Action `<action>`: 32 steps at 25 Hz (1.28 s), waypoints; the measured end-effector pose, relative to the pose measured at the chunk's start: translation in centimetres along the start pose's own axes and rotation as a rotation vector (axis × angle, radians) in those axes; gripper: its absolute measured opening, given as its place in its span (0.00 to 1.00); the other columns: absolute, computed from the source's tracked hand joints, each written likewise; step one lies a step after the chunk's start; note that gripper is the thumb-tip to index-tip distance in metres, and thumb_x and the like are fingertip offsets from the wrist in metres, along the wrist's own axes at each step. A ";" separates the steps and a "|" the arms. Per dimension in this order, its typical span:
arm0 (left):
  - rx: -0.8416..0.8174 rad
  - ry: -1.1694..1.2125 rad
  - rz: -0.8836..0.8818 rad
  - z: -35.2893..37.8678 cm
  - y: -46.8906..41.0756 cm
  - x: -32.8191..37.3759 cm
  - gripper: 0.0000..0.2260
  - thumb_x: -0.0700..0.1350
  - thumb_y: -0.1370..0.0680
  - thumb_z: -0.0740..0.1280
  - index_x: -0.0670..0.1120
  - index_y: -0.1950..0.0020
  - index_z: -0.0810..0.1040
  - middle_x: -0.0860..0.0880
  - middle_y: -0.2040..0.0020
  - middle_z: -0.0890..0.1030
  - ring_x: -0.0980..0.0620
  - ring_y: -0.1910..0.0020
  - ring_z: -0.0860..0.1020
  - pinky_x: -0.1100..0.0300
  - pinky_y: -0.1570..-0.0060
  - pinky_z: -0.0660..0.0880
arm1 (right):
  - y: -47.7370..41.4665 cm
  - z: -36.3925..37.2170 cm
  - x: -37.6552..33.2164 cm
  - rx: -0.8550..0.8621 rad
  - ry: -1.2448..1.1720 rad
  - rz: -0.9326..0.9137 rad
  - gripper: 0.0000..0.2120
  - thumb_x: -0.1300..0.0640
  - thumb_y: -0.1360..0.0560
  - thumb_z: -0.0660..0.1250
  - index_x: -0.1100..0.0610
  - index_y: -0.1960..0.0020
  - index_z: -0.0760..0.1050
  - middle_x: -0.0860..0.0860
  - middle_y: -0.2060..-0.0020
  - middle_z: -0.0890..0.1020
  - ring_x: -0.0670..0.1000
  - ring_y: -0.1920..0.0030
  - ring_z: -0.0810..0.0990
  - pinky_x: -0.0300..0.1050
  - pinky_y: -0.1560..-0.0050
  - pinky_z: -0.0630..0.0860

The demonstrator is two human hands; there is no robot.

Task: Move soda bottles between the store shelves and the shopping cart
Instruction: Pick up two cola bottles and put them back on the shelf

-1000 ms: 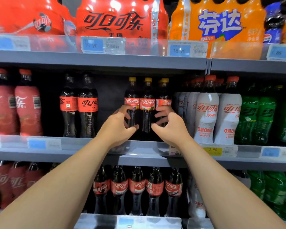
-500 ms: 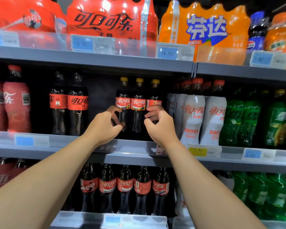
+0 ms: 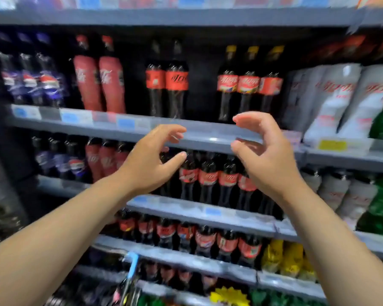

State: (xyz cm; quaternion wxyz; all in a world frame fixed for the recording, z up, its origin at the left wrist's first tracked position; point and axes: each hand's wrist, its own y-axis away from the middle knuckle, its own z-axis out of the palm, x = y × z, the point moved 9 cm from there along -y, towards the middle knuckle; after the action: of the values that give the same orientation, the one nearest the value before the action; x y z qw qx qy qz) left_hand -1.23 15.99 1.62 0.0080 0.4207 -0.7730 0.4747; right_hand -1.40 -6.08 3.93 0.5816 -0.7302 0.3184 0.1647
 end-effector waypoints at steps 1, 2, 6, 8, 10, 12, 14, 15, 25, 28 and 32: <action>-0.020 -0.004 -0.032 -1.4 3.4 -0.9 0.19 0.48 0.23 0.69 0.50 0.33 0.73 0.55 0.41 0.79 0.55 0.40 0.78 0.61 0.43 0.75 | 2.1 1.8 -0.5 -0.031 -0.043 0.009 0.16 0.56 0.25 0.68 0.46 0.38 0.74 0.44 0.39 0.79 0.44 0.34 0.76 0.45 0.37 0.77; -0.029 -0.010 -0.070 -2.9 6.8 -2.3 0.19 0.47 0.23 0.69 0.49 0.33 0.74 0.55 0.41 0.79 0.55 0.40 0.79 0.63 0.42 0.74 | 4.3 4.1 -1.1 -0.063 -0.081 0.013 0.16 0.55 0.25 0.68 0.47 0.38 0.74 0.44 0.38 0.79 0.46 0.33 0.75 0.47 0.37 0.77; -0.035 0.044 -0.344 -7.4 20.5 -11.3 0.16 0.41 0.23 0.70 0.46 0.36 0.76 0.51 0.44 0.81 0.55 0.44 0.80 0.66 0.44 0.75 | 12.5 15.4 -2.4 -0.185 -0.155 0.044 0.18 0.57 0.23 0.67 0.50 0.34 0.72 0.47 0.36 0.77 0.54 0.32 0.75 0.50 0.36 0.76; -0.028 0.059 -0.501 -9.4 26.8 -16.3 0.15 0.36 0.23 0.71 0.46 0.38 0.76 0.49 0.45 0.82 0.55 0.47 0.81 0.65 0.45 0.76 | 16.3 21.3 -2.2 -0.184 -0.203 0.102 0.18 0.58 0.23 0.67 0.51 0.34 0.71 0.47 0.37 0.76 0.55 0.33 0.76 0.54 0.37 0.77; -0.065 0.062 -0.653 -10.7 33.0 -21.0 0.15 0.35 0.23 0.71 0.48 0.39 0.76 0.49 0.47 0.82 0.56 0.51 0.81 0.68 0.50 0.76 | 20.8 27.5 -1.0 -0.177 -0.248 0.226 0.17 0.59 0.24 0.67 0.52 0.36 0.72 0.48 0.38 0.77 0.55 0.35 0.77 0.56 0.39 0.78; -0.130 0.075 -0.765 -11.1 38.3 -24.9 0.16 0.37 0.23 0.71 0.51 0.39 0.76 0.53 0.48 0.81 0.59 0.50 0.80 0.72 0.53 0.75 | 25.5 32.6 0.7 -0.162 -0.252 0.364 0.17 0.58 0.24 0.67 0.54 0.36 0.73 0.49 0.39 0.77 0.55 0.36 0.78 0.53 0.39 0.78; -0.233 0.090 -0.838 -10.6 42.8 -28.1 0.17 0.39 0.22 0.72 0.53 0.37 0.75 0.56 0.47 0.81 0.61 0.48 0.79 0.70 0.52 0.76 | 29.8 36.7 2.4 -0.143 -0.253 0.476 0.17 0.57 0.25 0.67 0.50 0.36 0.73 0.47 0.39 0.77 0.54 0.35 0.78 0.50 0.39 0.79; -0.286 0.093 -0.860 -10.1 44.5 -29.4 0.17 0.40 0.22 0.72 0.53 0.36 0.75 0.57 0.46 0.80 0.60 0.48 0.79 0.66 0.52 0.77 | 31.8 38.2 3.4 -0.126 -0.250 0.538 0.17 0.56 0.25 0.67 0.48 0.37 0.72 0.45 0.39 0.77 0.53 0.36 0.78 0.49 0.39 0.80; -0.792 0.139 -0.822 4.0 52.6 -35.6 0.23 0.55 0.25 0.73 0.58 0.31 0.70 0.60 0.44 0.73 0.63 0.48 0.76 0.70 0.58 0.69 | 45.3 41.4 12.4 -0.007 -0.228 1.001 0.22 0.36 0.28 0.71 0.41 0.38 0.70 0.40 0.40 0.78 0.48 0.36 0.79 0.49 0.42 0.82; -0.884 0.223 -0.779 8.7 52.3 -35.5 0.20 0.57 0.27 0.73 0.66 0.38 0.71 0.58 0.42 0.74 0.59 0.46 0.75 0.66 0.52 0.72 | 45.9 41.8 13.0 -0.015 -0.202 0.979 0.19 0.46 0.27 0.69 0.43 0.37 0.70 0.46 0.40 0.78 0.49 0.37 0.79 0.43 0.42 0.80; -0.866 0.259 -0.823 12.9 50.4 -37.0 0.15 0.62 0.27 0.60 0.59 0.43 0.75 0.53 0.45 0.77 0.51 0.44 0.76 0.51 0.43 0.74 | 45.8 41.7 13.2 -0.008 -0.152 0.951 0.17 0.54 0.26 0.63 0.48 0.38 0.69 0.54 0.40 0.76 0.49 0.40 0.80 0.42 0.46 0.81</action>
State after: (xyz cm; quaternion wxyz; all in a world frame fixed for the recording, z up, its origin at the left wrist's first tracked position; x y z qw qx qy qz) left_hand -5.47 40.04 -57.34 0.4550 0.5821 -0.6627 0.1225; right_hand -16.22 24.58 -49.44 0.4606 -0.4916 0.5731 0.4666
